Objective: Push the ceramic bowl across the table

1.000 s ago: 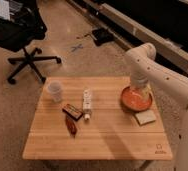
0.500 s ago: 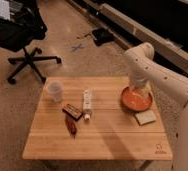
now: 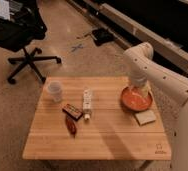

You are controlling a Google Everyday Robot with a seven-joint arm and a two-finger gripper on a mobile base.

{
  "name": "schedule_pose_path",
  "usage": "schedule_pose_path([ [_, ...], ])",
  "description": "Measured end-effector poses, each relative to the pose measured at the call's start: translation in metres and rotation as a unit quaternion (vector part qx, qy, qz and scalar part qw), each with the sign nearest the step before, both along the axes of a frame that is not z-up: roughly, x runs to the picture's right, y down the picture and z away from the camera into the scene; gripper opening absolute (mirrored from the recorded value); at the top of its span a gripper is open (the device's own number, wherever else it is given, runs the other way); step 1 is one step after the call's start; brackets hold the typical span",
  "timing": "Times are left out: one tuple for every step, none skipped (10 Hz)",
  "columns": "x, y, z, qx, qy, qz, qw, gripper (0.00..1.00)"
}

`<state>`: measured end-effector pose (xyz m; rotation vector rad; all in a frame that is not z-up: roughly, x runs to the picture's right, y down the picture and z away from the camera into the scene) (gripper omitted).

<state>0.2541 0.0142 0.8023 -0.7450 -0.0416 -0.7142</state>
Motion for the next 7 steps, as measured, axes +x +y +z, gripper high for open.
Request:
schedule_pose_path([
  [0.0, 0.0, 0.001, -0.001, -0.002, -0.003, 1.0, 0.65],
  [0.001, 0.0, 0.0, -0.002, -0.003, -0.003, 1.0, 0.65],
  [0.002, 0.001, 0.001, -0.004, -0.003, -0.002, 1.0, 0.65],
  [0.003, 0.003, 0.004, -0.012, -0.002, -0.003, 0.9999, 0.65],
  [0.001, 0.01, 0.013, -0.023, -0.005, -0.003, 0.9997, 0.65],
  [0.001, 0.016, 0.022, -0.033, -0.007, -0.001, 0.9994, 0.65],
  [0.003, 0.022, 0.028, -0.042, -0.006, 0.001, 0.9991, 0.65],
])
